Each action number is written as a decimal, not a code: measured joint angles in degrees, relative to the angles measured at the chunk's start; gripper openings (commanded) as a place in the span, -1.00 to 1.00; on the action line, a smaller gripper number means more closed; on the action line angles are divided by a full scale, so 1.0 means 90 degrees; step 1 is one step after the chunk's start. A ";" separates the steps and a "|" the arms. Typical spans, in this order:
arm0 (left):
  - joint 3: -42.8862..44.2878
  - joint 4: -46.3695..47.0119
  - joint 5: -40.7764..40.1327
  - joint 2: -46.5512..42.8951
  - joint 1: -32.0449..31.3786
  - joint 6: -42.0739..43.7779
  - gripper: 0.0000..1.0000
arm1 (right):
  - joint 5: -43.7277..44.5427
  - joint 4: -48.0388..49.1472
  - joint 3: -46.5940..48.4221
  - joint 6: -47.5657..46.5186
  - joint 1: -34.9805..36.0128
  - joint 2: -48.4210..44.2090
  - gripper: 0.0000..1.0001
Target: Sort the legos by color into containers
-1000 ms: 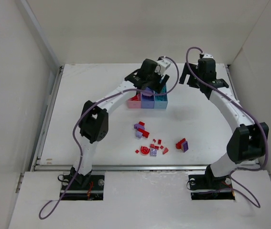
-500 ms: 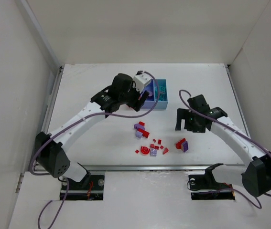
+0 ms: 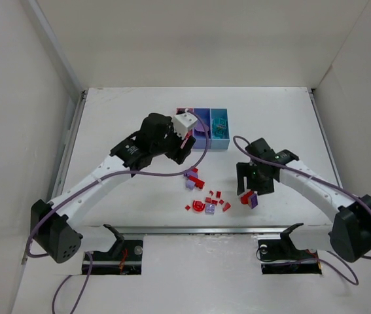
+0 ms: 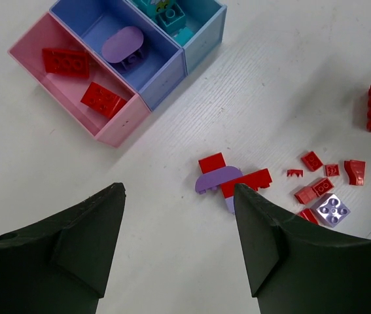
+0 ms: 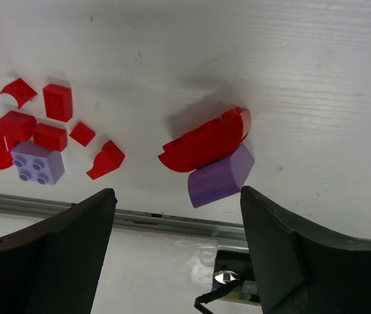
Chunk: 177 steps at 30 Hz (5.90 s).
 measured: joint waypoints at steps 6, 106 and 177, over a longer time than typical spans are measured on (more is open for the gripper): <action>-0.0141 0.0078 0.0027 -0.0231 0.0000 0.0002 0.28 | 0.0100 -0.0002 -0.0039 0.0080 0.0374 0.0680 0.74; -0.2251 0.1372 0.1688 -0.1525 -0.0182 0.7191 -1.00 | -0.3376 0.0988 0.3997 -0.1965 0.1256 0.2268 -1.00; 0.0736 0.2205 -0.0695 0.2429 0.1146 0.1175 0.99 | 0.0389 0.1362 0.4918 -0.2300 -0.0262 0.2730 1.00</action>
